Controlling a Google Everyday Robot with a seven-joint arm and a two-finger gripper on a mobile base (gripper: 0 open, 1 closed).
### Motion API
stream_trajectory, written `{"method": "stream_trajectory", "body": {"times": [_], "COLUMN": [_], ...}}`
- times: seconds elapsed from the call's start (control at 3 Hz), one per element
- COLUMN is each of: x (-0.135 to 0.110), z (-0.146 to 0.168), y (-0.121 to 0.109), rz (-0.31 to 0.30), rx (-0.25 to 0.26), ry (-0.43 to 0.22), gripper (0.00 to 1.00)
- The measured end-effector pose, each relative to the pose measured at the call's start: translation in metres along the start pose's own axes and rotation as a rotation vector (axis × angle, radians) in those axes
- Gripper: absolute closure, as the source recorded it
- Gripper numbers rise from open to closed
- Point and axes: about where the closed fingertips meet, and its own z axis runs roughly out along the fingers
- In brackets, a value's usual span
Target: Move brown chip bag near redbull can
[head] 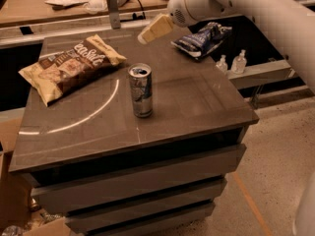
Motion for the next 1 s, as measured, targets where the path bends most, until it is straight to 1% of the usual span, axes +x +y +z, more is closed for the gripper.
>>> {"method": "stream_trajectory", "body": {"times": [0.33,0.67,1.0], "x": [-0.003,-0.004,-0.004], "z": [0.013,0.025,0.026], "y": [0.004,0.008,0.009], "rz": [0.027,0.031,0.032], "rx": [-0.005,-0.016,-0.017], "ry": [-0.046,-0.061,-0.062], "gripper": [0.0,0.0,0.0]}}
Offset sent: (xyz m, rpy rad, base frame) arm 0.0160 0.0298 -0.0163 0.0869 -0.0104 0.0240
